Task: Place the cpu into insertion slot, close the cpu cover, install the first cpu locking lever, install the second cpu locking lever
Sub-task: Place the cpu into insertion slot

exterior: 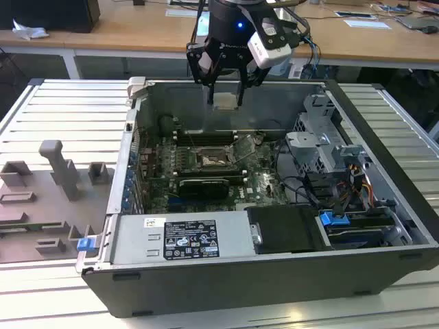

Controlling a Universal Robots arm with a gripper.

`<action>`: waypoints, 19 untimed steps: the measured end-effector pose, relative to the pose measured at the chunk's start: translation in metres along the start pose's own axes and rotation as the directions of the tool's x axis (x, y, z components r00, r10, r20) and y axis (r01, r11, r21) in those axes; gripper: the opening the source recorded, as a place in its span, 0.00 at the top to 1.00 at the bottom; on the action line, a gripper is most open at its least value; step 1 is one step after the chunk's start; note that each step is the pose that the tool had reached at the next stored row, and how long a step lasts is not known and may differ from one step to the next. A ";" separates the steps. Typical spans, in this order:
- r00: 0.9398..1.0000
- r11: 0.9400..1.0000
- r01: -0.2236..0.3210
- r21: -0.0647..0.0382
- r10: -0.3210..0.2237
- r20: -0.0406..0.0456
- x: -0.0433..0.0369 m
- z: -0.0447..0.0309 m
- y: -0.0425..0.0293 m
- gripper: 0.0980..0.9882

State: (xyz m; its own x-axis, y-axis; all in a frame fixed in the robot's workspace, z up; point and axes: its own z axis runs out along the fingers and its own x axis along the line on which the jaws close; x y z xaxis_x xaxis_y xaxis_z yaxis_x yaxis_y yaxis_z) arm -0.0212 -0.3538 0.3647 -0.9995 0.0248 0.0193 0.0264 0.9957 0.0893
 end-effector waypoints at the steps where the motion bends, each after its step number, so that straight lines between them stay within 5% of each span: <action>1: 1.000 1.000 -0.001 0.000 0.001 0.000 0.0000 0.0000 0.0000 0.50; 19: 0.997 0.997 -0.079 -0.002 0.079 0.007 0.0003 0.0000 0.0000 0.50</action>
State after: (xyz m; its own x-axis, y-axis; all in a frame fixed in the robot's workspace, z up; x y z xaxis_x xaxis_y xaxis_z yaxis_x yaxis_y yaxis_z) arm -0.0216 -0.3538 0.3647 -0.9944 0.1039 0.0193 0.1052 0.9904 0.0893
